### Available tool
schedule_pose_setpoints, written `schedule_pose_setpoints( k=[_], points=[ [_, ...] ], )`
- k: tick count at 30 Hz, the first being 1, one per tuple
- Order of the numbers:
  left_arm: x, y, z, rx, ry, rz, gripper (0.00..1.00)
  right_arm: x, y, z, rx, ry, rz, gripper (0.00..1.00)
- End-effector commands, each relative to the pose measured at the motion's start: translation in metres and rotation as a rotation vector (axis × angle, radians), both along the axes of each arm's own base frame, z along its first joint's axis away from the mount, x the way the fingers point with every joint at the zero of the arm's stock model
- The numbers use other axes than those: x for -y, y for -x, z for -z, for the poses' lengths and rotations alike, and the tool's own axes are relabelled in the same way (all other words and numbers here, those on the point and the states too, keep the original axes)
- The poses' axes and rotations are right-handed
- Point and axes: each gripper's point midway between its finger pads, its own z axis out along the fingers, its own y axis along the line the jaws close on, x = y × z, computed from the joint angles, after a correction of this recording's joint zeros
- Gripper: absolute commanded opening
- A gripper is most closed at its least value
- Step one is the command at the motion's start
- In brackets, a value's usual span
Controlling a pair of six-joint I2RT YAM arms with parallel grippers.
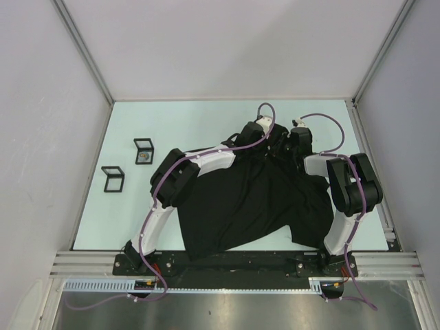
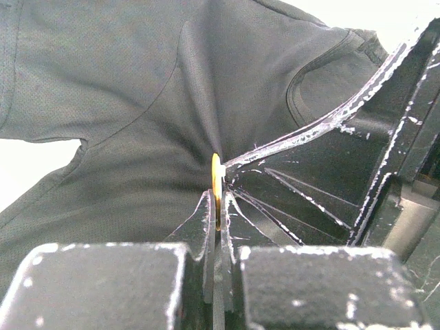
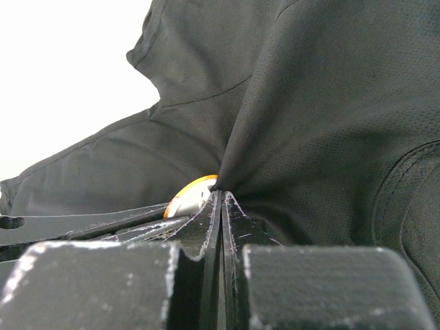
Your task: Remove the brooch from the garment
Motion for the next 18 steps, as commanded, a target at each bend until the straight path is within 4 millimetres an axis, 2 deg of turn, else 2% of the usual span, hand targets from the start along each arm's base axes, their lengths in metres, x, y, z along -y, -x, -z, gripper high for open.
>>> schedule_pose_setpoints(
  k=[1,18],
  points=[
    [0.032,0.03,-0.006,-0.032,0.053,0.138,0.0,-0.041,-0.009,-0.049,0.158,-0.106,-0.116,0.02],
    [0.03,0.038,0.012,-0.052,0.043,0.13,0.0,-0.049,-0.008,-0.077,0.143,-0.276,-0.07,0.0]
  ],
)
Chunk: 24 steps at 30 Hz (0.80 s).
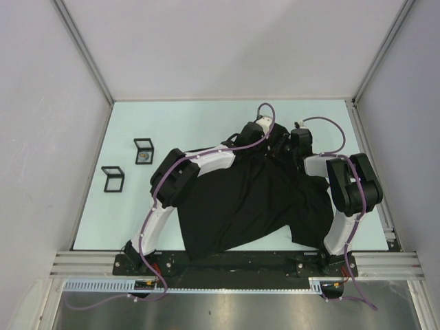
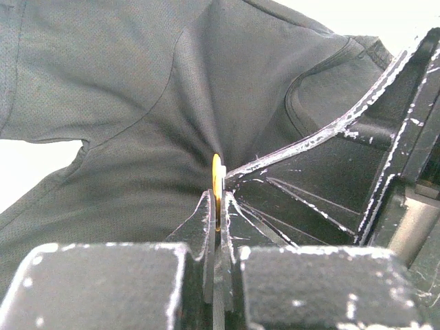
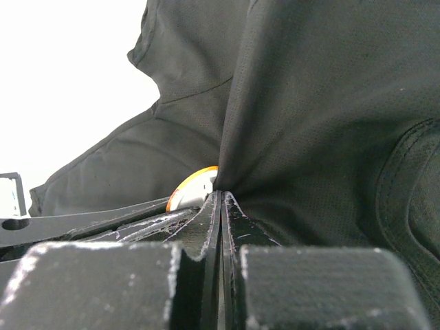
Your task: Remove the brooch from the garment
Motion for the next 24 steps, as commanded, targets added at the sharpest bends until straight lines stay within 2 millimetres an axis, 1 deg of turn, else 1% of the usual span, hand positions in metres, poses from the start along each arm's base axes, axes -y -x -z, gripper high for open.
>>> schedule_pose_setpoints(
  k=[1,3,5,9,11,13,15,19,20,22,23,24],
  points=[
    [0.029,0.038,0.012,-0.057,0.041,0.131,0.0,-0.044,-0.015,-0.082,0.219,-0.182,-0.092,0.0],
    [0.028,0.039,0.014,-0.057,0.04,0.13,0.0,-0.042,-0.017,-0.084,0.229,-0.18,-0.084,0.0],
    [0.027,0.042,0.017,-0.066,0.035,0.133,0.0,-0.043,-0.017,-0.092,0.261,-0.176,-0.099,0.0],
    [0.023,0.049,0.026,-0.099,0.016,0.15,0.0,-0.046,-0.017,-0.105,0.349,-0.107,-0.145,0.0],
    [0.021,0.053,0.033,-0.118,-0.004,0.165,0.0,-0.052,-0.015,-0.105,0.371,-0.091,-0.188,0.0],
    [0.021,0.057,0.035,-0.129,-0.013,0.178,0.0,-0.052,-0.014,-0.105,0.384,-0.077,-0.206,0.0],
    [0.019,0.059,0.036,-0.129,-0.02,0.189,0.0,-0.057,-0.012,-0.104,0.393,-0.076,-0.23,0.0],
    [0.025,0.061,0.026,-0.117,-0.004,0.218,0.0,-0.07,-0.01,-0.099,0.403,-0.067,-0.268,0.0],
    [0.025,0.06,0.025,-0.113,-0.004,0.214,0.0,-0.069,-0.012,-0.095,0.388,-0.059,-0.262,0.0],
    [0.02,0.053,0.021,-0.09,-0.016,0.173,0.0,-0.059,-0.016,-0.09,0.364,-0.019,-0.201,0.0],
    [0.014,0.052,0.024,-0.087,-0.03,0.149,0.0,-0.049,-0.015,-0.079,0.312,0.021,-0.162,0.0],
    [0.012,0.048,0.015,-0.068,-0.024,0.13,0.0,-0.036,-0.02,-0.084,0.324,0.077,-0.103,0.0]
  ],
)
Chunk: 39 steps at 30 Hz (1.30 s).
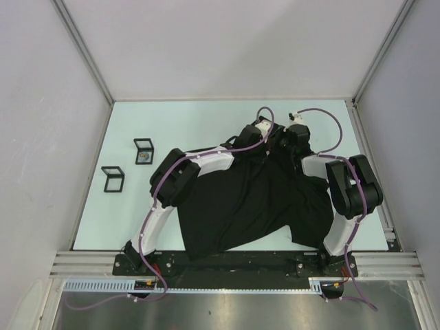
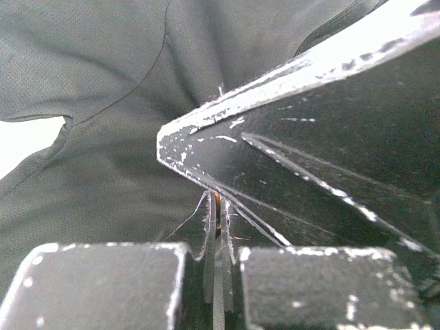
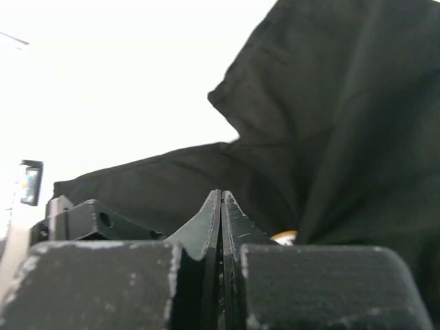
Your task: Remove the brooch from the garment
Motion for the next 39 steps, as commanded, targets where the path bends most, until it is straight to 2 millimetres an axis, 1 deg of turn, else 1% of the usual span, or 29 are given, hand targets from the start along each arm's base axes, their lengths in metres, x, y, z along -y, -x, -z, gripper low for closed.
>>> schedule_pose_setpoints(
  k=[1,3,4,6,7,8,12,17,18,25,28,29,30,32,34,35,36,38,39],
  points=[
    [0.013,0.028,-0.008,0.001,0.0,0.049,0.0,-0.007,0.0,-0.038,0.073,0.062,0.037,0.0],
    [0.009,0.023,-0.015,0.028,0.004,0.016,0.0,0.008,0.001,-0.035,0.035,0.089,0.114,0.0],
    [0.006,0.016,-0.02,0.058,0.005,-0.014,0.0,0.012,0.002,-0.032,0.012,0.077,0.14,0.0],
    [0.003,0.009,-0.03,0.099,0.011,-0.049,0.0,0.027,0.004,-0.016,-0.047,0.086,0.192,0.0],
    [0.003,0.002,-0.038,0.136,0.022,-0.072,0.0,0.03,0.005,-0.011,-0.072,0.071,0.206,0.0],
    [0.002,-0.001,-0.041,0.152,0.024,-0.082,0.0,0.033,0.006,-0.007,-0.084,0.064,0.211,0.0],
    [0.0,-0.014,-0.057,0.211,0.04,-0.126,0.0,0.035,0.007,0.002,-0.109,0.034,0.185,0.01],
    [-0.002,-0.021,-0.07,0.222,0.043,-0.157,0.0,0.035,0.01,0.013,-0.149,0.025,0.178,0.07],
    [-0.004,-0.02,-0.067,0.214,0.028,-0.161,0.0,0.035,0.01,0.014,-0.152,0.024,0.175,0.08],
    [-0.009,-0.024,-0.07,0.208,0.026,-0.196,0.0,0.028,0.012,0.02,-0.17,0.009,0.142,0.15],
    [-0.008,-0.026,-0.073,0.208,0.028,-0.194,0.0,0.028,0.013,0.023,-0.177,0.007,0.137,0.17],
    [-0.006,-0.028,-0.078,0.212,0.032,-0.192,0.0,0.028,0.013,0.024,-0.182,0.007,0.139,0.17],
    [-0.007,-0.029,-0.075,0.205,0.015,-0.19,0.0,0.029,0.013,0.025,-0.184,0.007,0.143,0.19],
    [-0.004,-0.03,-0.078,0.204,0.009,-0.174,0.0,0.032,0.013,0.028,-0.197,0.003,0.153,0.21],
    [-0.006,-0.027,-0.071,0.182,-0.036,-0.155,0.0,0.036,0.013,0.034,-0.22,-0.004,0.169,0.23],
    [-0.004,-0.029,-0.07,0.18,-0.045,-0.151,0.0,0.038,0.012,0.035,-0.225,-0.008,0.174,0.23],
    [-0.007,-0.026,-0.064,0.164,-0.081,-0.14,0.0,0.041,0.012,0.038,-0.235,-0.015,0.182,0.24],
    [-0.009,-0.027,-0.064,0.163,-0.115,-0.135,0.0,0.043,0.013,0.043,-0.259,-0.023,0.193,0.24],
    [-0.013,-0.025,-0.058,0.157,-0.157,-0.118,0.0,0.045,0.013,0.044,-0.262,-0.025,0.196,0.24]
  ],
)
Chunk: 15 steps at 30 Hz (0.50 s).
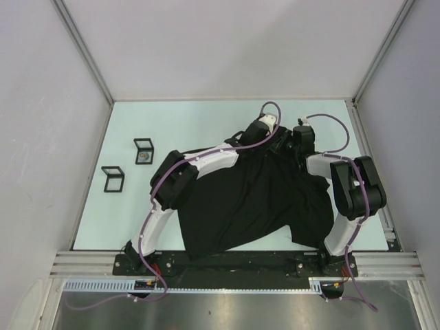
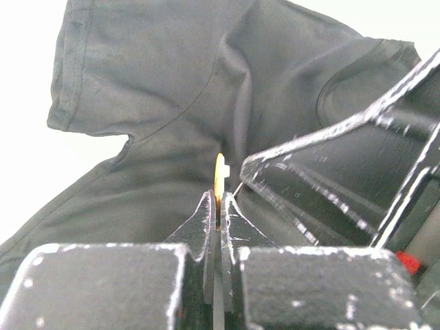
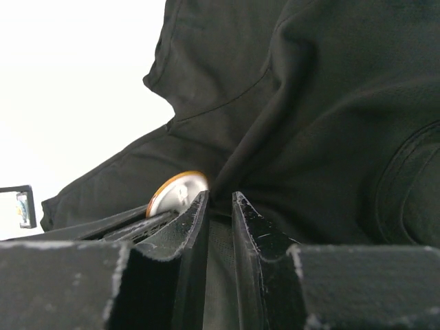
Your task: Remove the brooch from the garment
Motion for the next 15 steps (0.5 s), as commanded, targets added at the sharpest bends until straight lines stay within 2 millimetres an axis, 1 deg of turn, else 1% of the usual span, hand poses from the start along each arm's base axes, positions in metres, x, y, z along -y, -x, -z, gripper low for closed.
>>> schedule_pose_setpoints(
  k=[1,2,3,5,6,7,8,9,10,11,12,13,14,15],
  points=[
    [-0.007,-0.005,-0.017,0.027,-0.094,0.035,0.0,0.011,0.0,0.015,-0.052,-0.009,0.039,0.24],
    [-0.005,-0.006,-0.019,0.033,-0.11,0.046,0.0,0.012,0.0,0.015,-0.056,-0.012,0.04,0.24],
    [-0.012,-0.005,-0.014,0.027,-0.173,0.058,0.0,0.012,0.0,0.015,-0.054,-0.011,0.04,0.24],
    [-0.01,-0.005,-0.015,0.038,-0.218,0.085,0.0,0.014,0.0,0.016,-0.059,-0.01,0.043,0.24],
    [-0.017,-0.004,-0.014,0.04,-0.27,0.089,0.0,0.013,0.001,0.017,-0.063,-0.012,0.044,0.24],
    [-0.017,-0.004,-0.015,0.044,-0.279,0.079,0.0,0.013,0.001,0.017,-0.063,-0.012,0.041,0.24],
    [-0.022,-0.005,-0.016,0.059,-0.31,0.083,0.0,0.013,0.001,0.016,-0.062,-0.015,0.041,0.24],
    [-0.024,-0.008,-0.027,0.088,-0.309,0.069,0.0,0.013,0.001,0.015,-0.059,-0.014,0.04,0.24],
    [-0.03,-0.011,-0.033,0.112,-0.319,0.045,0.0,0.013,0.002,0.014,-0.059,-0.011,0.038,0.24],
    [-0.036,-0.009,-0.032,0.115,-0.33,0.04,0.0,0.014,0.001,0.013,-0.056,-0.006,0.04,0.24],
    [-0.036,-0.012,-0.052,0.158,-0.306,0.031,0.0,0.016,0.001,0.011,-0.052,0.001,0.044,0.24],
    [-0.038,-0.011,-0.053,0.164,-0.308,0.034,0.0,0.016,0.002,0.012,-0.054,0.01,0.044,0.25],
    [-0.035,-0.011,-0.06,0.18,-0.299,0.052,0.0,0.017,0.002,0.011,-0.051,0.013,0.043,0.25],
    [-0.034,-0.01,-0.061,0.189,-0.317,0.082,0.0,0.017,0.002,0.01,-0.051,0.014,0.042,0.28]
  ],
)
